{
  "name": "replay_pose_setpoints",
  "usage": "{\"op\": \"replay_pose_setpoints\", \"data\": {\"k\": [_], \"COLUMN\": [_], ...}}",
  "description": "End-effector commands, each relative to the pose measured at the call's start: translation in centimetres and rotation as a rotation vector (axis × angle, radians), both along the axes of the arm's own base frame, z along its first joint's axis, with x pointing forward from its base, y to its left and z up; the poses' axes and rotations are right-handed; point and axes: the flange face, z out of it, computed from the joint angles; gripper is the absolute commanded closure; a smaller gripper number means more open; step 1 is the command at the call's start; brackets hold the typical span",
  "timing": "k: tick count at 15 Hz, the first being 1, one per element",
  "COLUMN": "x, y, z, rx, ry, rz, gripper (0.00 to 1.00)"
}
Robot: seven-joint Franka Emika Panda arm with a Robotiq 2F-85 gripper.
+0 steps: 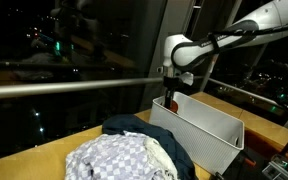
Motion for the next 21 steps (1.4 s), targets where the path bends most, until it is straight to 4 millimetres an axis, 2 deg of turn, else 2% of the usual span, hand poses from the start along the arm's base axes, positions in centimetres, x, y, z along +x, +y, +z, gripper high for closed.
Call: {"op": "replay_pose_setpoints", "data": {"k": [1, 3, 6, 10, 11, 12, 13, 14, 16, 20, 21], "x": [-1.5, -2.4, -4.6, -9.1, -10.2, -11.2, -11.9, -12.6, -13.3, -13.1, -12.9], "y": [4.0, 8.3, 16.7, 28.9, 31.5, 33.4, 35.3, 36.6, 38.4, 39.4, 39.5], "z": [8.4, 11.9, 14.7, 14.5, 13.7, 13.5, 12.4, 11.9, 9.4, 5.7, 4.8], "rx": [-0.081, -0.117, -0.168, -0.223, -0.232, -0.238, -0.242, -0.244, -0.248, -0.246, -0.245], "ry": [-0.092, -0.141, -0.191, -0.205, -0.205, -0.201, -0.198, -0.189, -0.168, -0.123, -0.115], "rz": [-0.011, 0.005, 0.047, 0.125, 0.144, 0.164, 0.178, 0.193, 0.214, 0.228, 0.226], "gripper": [0.96, 0.96, 0.96, 0.96, 0.96, 0.96, 0.96, 0.96, 0.96, 0.96, 0.64]}}
